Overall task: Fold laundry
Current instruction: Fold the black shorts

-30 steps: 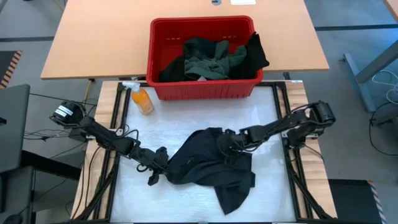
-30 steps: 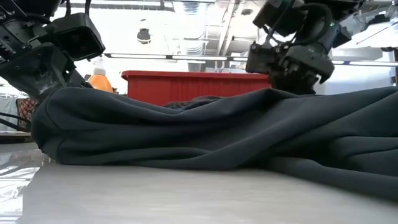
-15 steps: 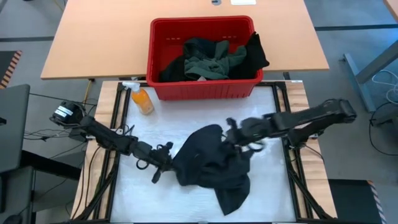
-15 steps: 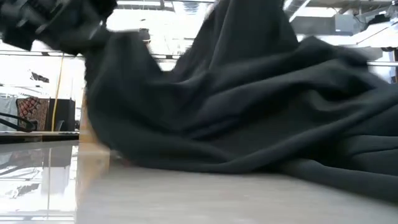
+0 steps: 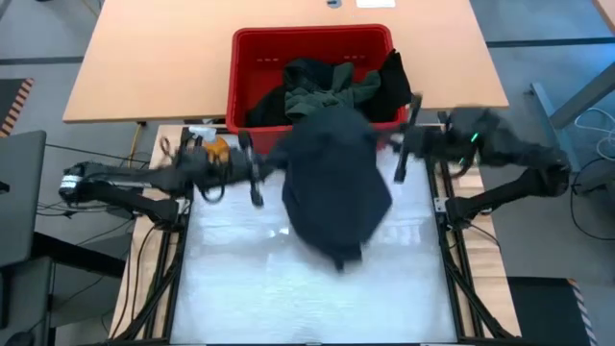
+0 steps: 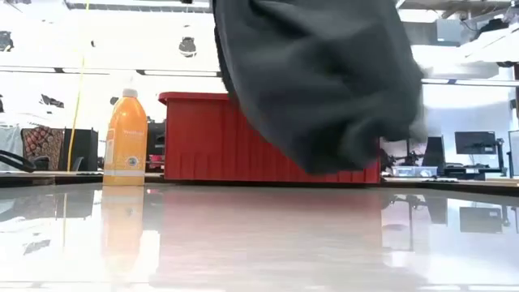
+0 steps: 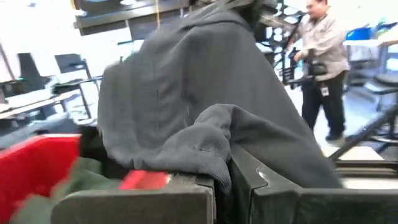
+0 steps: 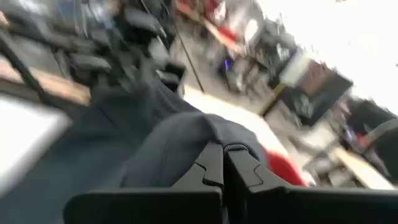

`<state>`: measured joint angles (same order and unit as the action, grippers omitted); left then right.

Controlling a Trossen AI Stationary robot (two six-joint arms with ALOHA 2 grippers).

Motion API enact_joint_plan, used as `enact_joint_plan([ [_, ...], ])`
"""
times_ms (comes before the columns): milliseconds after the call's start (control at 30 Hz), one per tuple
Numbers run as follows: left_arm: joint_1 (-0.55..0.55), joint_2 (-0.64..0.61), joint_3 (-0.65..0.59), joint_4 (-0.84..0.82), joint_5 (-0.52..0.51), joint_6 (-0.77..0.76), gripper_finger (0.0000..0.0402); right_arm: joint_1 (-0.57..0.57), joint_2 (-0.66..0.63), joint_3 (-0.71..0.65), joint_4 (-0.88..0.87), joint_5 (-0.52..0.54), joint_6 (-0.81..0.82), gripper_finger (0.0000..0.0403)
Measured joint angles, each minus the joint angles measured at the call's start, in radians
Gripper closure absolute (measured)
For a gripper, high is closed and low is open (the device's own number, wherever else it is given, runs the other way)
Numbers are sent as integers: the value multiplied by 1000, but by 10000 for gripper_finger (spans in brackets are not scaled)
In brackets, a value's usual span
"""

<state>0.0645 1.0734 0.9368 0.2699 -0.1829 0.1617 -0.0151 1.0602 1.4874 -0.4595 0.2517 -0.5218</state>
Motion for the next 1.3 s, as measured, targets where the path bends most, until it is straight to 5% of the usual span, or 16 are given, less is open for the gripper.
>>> enact_joint_plan([
  [200, 41, 87, 291, -481, 189, -26, 401, -12, 97, 201, -179, -289, 88, 386],
  [367, -48, 155, 193, -745, 223, -120, 401, 91, 188, 82, -427, -474, 272, 386],
  [467, -137, 209, -9, -631, 220, -216, 401, 188, 245, -144, -305, -473, 371, 386],
  [600, -266, 303, -283, -280, 203, -348, 401, 259, 331, -445, 26, -450, 485, 386],
  [800, -418, 432, -477, -4, 90, -510, 398, 272, 482, -615, 365, -418, 633, 386],
  [1033, -430, 423, -436, -103, 118, -540, 326, 280, 603, -583, 387, -434, 657, 386],
  [1300, -352, 252, -231, -575, 114, -401, 228, 298, 679, -552, 391, -484, 706, 382],
])
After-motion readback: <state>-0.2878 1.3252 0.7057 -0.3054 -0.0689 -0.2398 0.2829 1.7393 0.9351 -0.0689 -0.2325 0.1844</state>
